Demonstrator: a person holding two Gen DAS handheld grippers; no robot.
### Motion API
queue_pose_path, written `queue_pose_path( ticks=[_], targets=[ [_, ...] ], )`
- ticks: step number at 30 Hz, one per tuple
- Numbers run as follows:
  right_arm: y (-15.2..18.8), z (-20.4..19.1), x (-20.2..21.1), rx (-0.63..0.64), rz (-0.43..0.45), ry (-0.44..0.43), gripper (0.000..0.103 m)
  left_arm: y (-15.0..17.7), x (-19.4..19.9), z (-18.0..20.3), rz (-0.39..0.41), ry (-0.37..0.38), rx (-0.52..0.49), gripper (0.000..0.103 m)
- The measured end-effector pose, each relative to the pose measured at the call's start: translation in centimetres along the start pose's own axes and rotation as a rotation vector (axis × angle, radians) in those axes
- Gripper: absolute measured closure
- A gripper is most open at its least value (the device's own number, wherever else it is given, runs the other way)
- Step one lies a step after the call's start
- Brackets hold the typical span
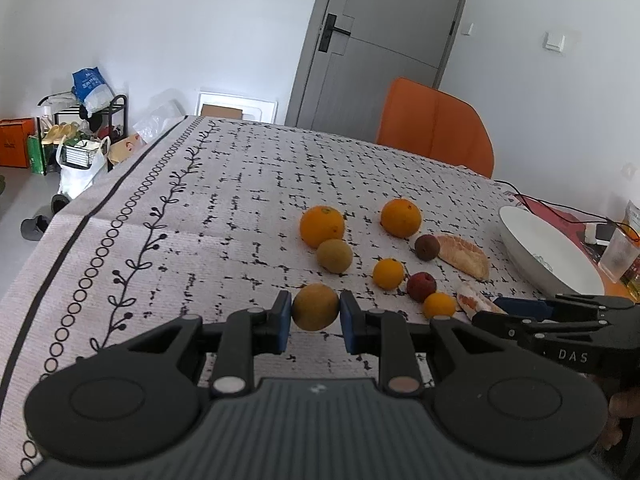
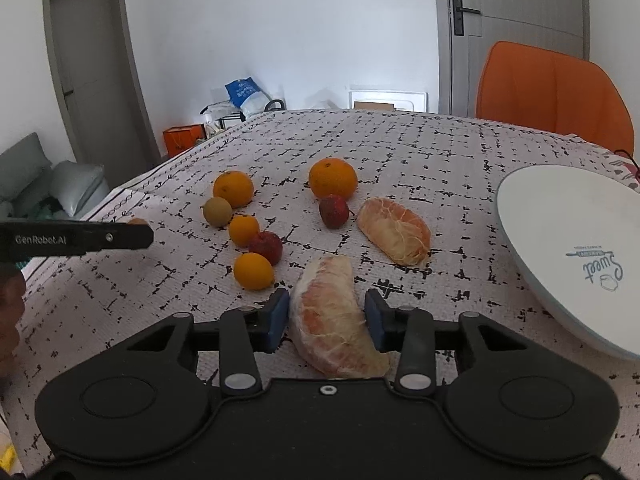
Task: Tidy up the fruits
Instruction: 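Carry pomelo segment into white bowl and open right gripper while left carries yellow fruit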
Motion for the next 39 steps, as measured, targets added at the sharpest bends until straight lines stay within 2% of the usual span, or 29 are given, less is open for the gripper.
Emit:
queue_pose_path(
  ticks=[9,18,39],
  targets=[
    [-0.3,1.3,2.5,-0.058,0.073,-0.012,0.065,-0.7,0.2,2.0,0.019,0.010,-0.038,0.079],
    [-0.8,3.8,5.6,-0.113,0.150,0.022,0.065,-1.5,0.1,5.1,0.040,0.040,-0.094,0.079],
    [0.8,10.0,9.1,-0.232,0.219,0.116,0.065,-3.5,-1.7,11.7,0.062,0.090,-0.212,0.079]
  ],
)
Point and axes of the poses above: each gripper's, at about its wrist camera, not at the fingertips, and x roughly against the way its jaws point, z to its right, y to its underside, the point moved 4 cm from there along -x, roughly the way its jaws point, and after that the axes turned 9 degrees about -z, right-handed, at the moved point
